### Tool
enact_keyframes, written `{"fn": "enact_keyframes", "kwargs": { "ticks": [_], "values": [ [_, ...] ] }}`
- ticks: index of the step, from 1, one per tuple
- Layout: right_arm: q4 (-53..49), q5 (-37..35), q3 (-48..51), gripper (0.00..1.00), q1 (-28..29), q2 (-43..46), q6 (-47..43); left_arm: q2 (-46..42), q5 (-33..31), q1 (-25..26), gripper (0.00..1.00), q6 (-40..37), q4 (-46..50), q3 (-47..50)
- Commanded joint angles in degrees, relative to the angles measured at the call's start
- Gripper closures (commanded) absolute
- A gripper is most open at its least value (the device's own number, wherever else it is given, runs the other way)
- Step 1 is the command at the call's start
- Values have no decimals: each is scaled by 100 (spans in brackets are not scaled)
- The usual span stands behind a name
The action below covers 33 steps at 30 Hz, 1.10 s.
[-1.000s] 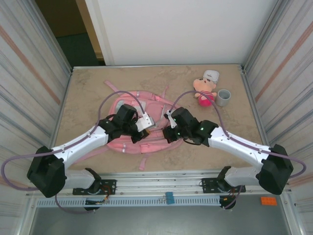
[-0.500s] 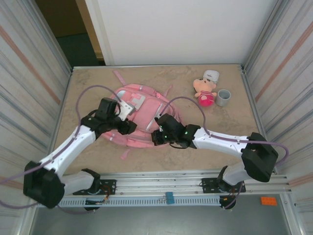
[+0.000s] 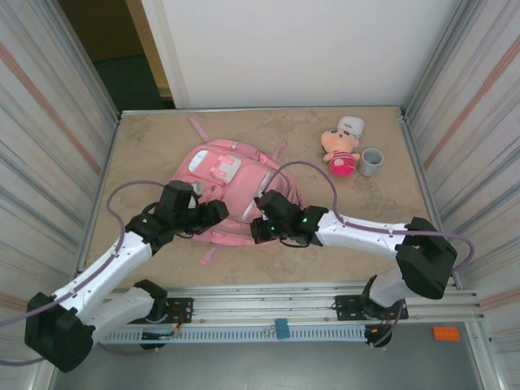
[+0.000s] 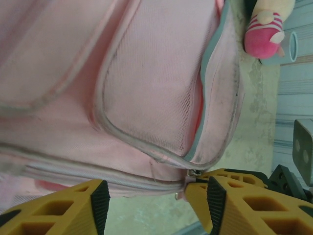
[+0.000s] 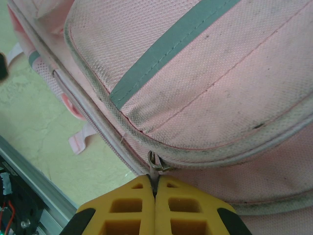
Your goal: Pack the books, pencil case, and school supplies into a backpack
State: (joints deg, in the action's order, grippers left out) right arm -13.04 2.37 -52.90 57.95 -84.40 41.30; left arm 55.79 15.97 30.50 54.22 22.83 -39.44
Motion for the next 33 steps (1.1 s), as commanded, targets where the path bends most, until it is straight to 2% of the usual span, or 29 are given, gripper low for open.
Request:
{"fn": "enact_keyframes", "kwargs": {
  "ticks": [1,6,10,12,14,16,20,23,27,33],
  "values": [
    [-77,-43,-254,100,126,-94,-200,150,-28,224,44,1119,-381,94],
    [-39,24,-273,100,181,-94,-279,497,-68,409,47,1489,-1011,345],
    [-50,53,-282,100,190,-50,-362,932,-24,456,45,1476,-1145,229],
    [-30,122,-282,100,200,-27,-418,1095,-46,457,47,1514,-1283,232],
    [-31,175,-296,100,208,-39,-447,1236,-129,442,57,1597,-1573,270],
    [-52,212,-277,100,203,-18,-462,1346,-138,413,72,1551,-1597,230],
    [-542,26,-229,100,-3,175,-645,1264,-326,293,100,909,-806,34],
    [-1122,-148,-273,100,-232,333,-882,1002,-554,77,100,254,-78,-65],
    [-1792,-259,-383,100,-587,401,-1227,765,-424,-327,100,-433,649,-147],
    [-2219,-446,-764,100,-662,310,-1627,656,-434,-588,100,-997,984,-183]
  ]
}}
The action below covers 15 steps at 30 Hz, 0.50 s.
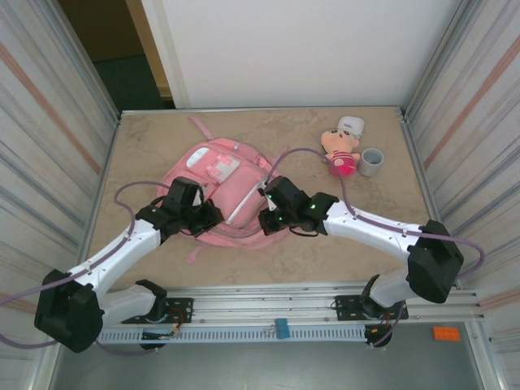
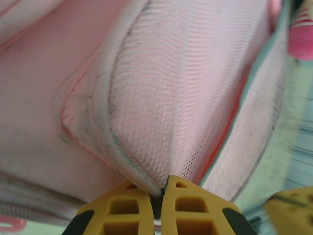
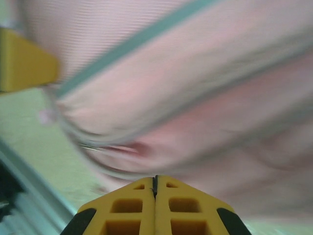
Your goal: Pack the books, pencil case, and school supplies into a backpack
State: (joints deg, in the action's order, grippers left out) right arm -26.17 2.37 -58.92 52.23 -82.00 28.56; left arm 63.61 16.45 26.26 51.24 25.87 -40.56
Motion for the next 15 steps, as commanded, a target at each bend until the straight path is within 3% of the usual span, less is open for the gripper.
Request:
{"fn": "enact_keyframes", "kwargs": {
  "ticks": [1,6,10,15],
  "values": [
    [-923,-490,-180,100,-108,89,-399,-138,-495,-212,100,-807,713,-94],
    [-858,-193,-201,99,-167,167,-696,-141,-228,-461,100,-1110,788,-206],
    [-61,86,-22,70,419,295,-814,-149,304,-481,100,-633,380,-69],
    [454,22,-231,61,918,-102,-1038,-311,875,-477,100,397,-192,204]
  ]
}}
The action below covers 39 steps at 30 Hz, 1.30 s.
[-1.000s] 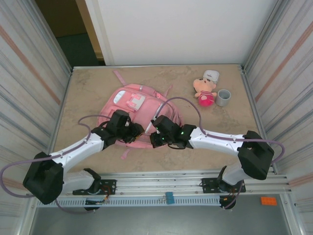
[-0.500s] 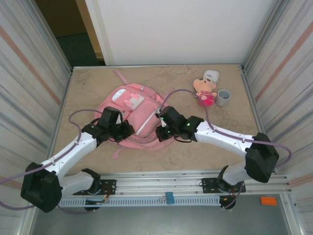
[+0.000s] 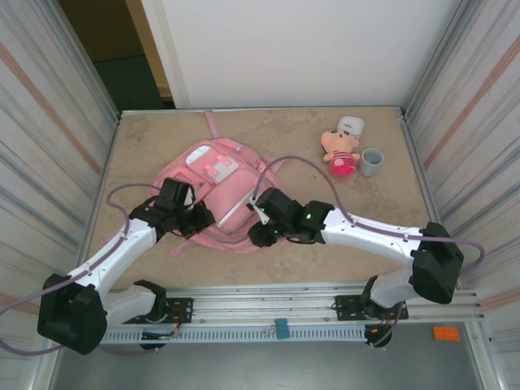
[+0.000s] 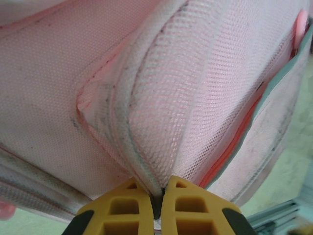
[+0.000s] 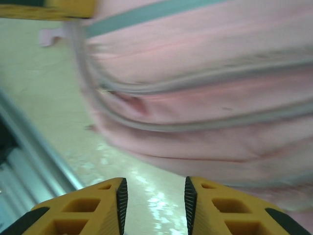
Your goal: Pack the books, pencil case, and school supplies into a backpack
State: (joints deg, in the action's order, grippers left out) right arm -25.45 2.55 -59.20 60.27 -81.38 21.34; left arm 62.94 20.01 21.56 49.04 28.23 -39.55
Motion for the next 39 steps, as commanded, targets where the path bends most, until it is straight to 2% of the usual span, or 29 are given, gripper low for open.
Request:
{"fn": "enact_keyframes", "kwargs": {
  "ticks": [1,10,16,19,21,28,33,39],
  "values": [
    [375,-35,-256,60,132,-260,-393,-284,542,-11,100,697,-441,98],
    [747,367,-436,55,134,-808,-794,-375,572,-12,100,934,-477,-19],
    [850,341,-566,54,121,-1134,-835,-321,650,-12,100,1031,-579,-43],
    [944,72,-667,56,78,-1339,-808,-300,694,-19,100,1088,-696,-11],
    [922,-86,-745,60,8,-1467,-738,-286,755,-12,100,1150,-772,21],
    [513,-651,-525,100,-294,-1100,-614,-294,375,-20,100,701,-286,-59],
    [122,-507,-234,100,-617,-647,-664,-239,125,-101,100,283,91,-162],
    [-480,-197,-310,100,-776,-656,-910,-249,20,-336,100,-94,326,-201]
  ]
}}
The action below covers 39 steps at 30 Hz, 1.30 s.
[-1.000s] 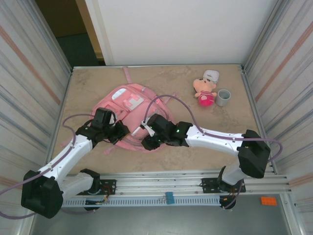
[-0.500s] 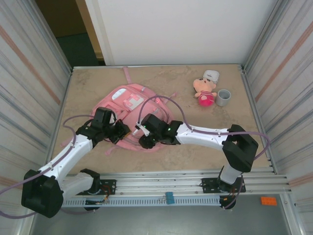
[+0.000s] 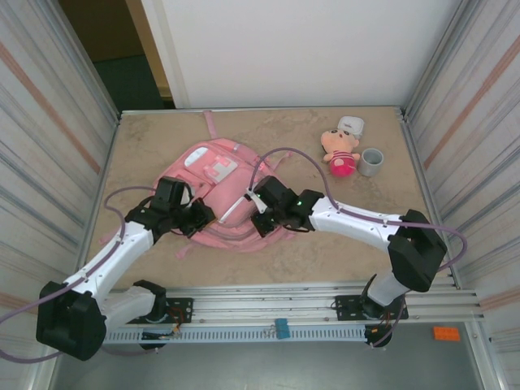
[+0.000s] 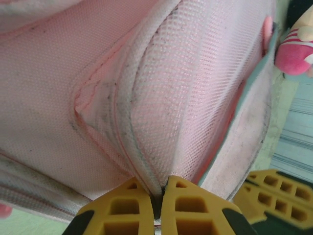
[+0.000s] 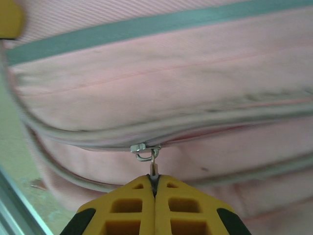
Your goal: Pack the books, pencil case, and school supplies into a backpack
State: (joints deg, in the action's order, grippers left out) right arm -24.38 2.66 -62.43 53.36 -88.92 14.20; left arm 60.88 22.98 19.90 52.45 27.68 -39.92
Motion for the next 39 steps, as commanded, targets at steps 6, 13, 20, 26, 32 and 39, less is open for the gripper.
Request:
{"fn": "enact_keyframes", "kwargs": {
  "ticks": [6,13,20,26,32,39],
  "values": [
    [-482,369,93,100,-133,150,108,72,-364,-770,100,-1494,599,-342],
    [985,627,85,100,847,-192,1270,941,-94,-1173,100,-2665,421,-1081],
    [891,120,-282,100,976,-563,1470,1007,78,-1182,68,-2334,428,-1249],
    [547,-170,-49,70,680,-104,1316,-370,115,-1155,46,-868,171,-154],
    [309,-64,-57,63,272,49,1005,-639,203,-892,45,357,-411,407],
    [237,46,-264,61,189,-103,795,-80,110,-487,45,748,-1130,537]
  ]
}}
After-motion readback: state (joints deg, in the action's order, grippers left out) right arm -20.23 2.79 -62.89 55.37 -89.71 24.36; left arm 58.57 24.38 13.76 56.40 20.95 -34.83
